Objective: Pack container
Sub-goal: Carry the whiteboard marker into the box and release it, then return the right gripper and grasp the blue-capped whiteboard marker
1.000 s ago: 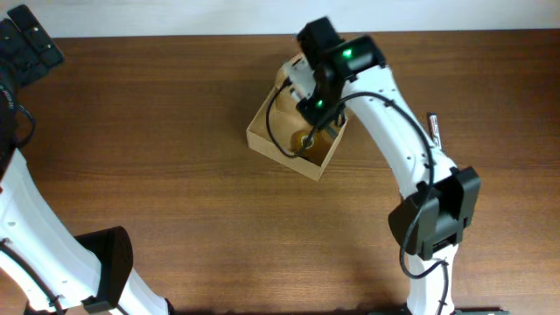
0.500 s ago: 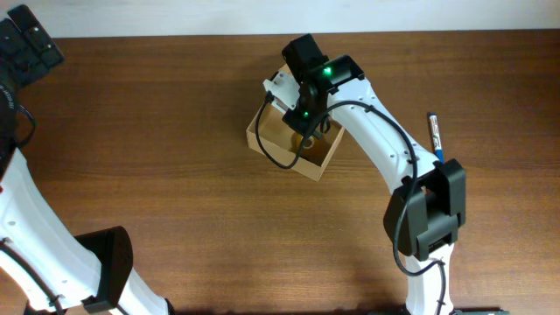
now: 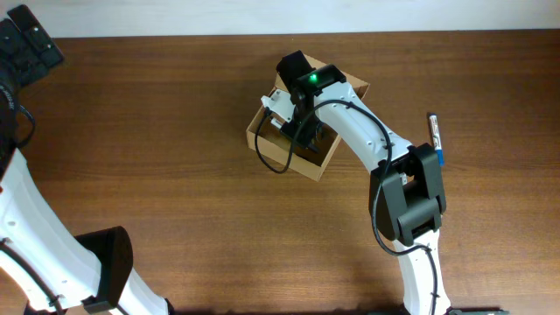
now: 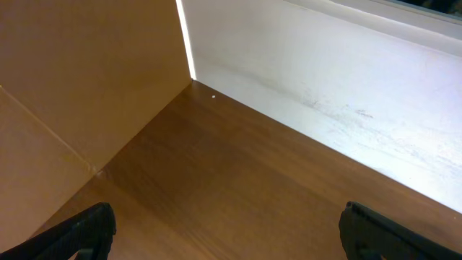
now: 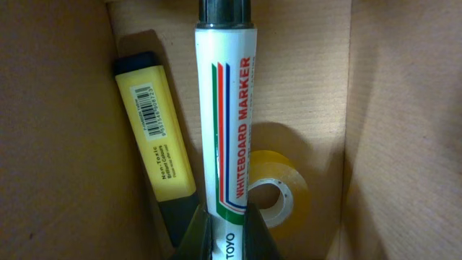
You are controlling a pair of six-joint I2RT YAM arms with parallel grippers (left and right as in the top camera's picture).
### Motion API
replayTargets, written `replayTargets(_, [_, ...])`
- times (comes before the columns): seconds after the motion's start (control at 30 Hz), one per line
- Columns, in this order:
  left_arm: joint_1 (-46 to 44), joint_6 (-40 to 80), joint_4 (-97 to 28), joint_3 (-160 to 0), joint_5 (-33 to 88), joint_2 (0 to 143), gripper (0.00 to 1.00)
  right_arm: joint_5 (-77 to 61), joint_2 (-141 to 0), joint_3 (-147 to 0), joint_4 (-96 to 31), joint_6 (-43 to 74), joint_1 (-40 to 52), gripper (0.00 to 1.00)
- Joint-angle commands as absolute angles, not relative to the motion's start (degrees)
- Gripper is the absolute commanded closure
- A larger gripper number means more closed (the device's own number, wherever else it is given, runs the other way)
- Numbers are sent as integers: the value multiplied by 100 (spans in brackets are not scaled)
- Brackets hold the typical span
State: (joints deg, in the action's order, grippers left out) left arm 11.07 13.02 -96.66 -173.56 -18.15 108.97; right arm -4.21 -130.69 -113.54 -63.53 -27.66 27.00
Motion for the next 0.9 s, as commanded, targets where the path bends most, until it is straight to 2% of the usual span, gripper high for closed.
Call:
replayTargets(0.0, [1146, 1251, -9666, -17345, -1776, 10936, 0, -408, -13225, -11340, -6278, -2803, 2727, 96])
replayTargets(0.07, [1146, 1251, -9664, -17345, -1776, 10936, 0, -386, -13240, -11340, -6296, -2801, 2727, 96])
replayTargets(0.13, [1146, 1251, -9666, -17345, -1776, 10936, 0, -386, -13238, -11343, -6298, -2781, 2727, 72])
replayTargets(0.17, [1146, 1251, -9664, -17345, -1776, 10936, 0, -386, -13235, -11351, -6294, -2711, 2727, 67])
replayTargets(0.3, [1146, 1251, -9666, -17345, -1776, 10936, 0, -386, -13170, -11566, -6407, -2432, 2727, 66])
replayTargets(0.43, [1146, 1251, -9664, -17345, -1776, 10936, 0, -327, -13015, -12167, -6906, -2403, 2727, 58])
replayTargets(0.5, [1146, 1251, -9664, -17345, -1776, 10936, 0, -180, -12862, -12495, -7105, -2209, 2727, 58])
replayTargets(0.73, [1146, 1251, -9664, -17345, -1776, 10936, 0, 878, -11528, -12945, -7258, -1750, 2606, 57])
replayTargets(0.87, [1146, 1251, -9666, -17345, -1776, 10936, 0, 1007, -10680, -12943, -7269, -1468, 2027, 53])
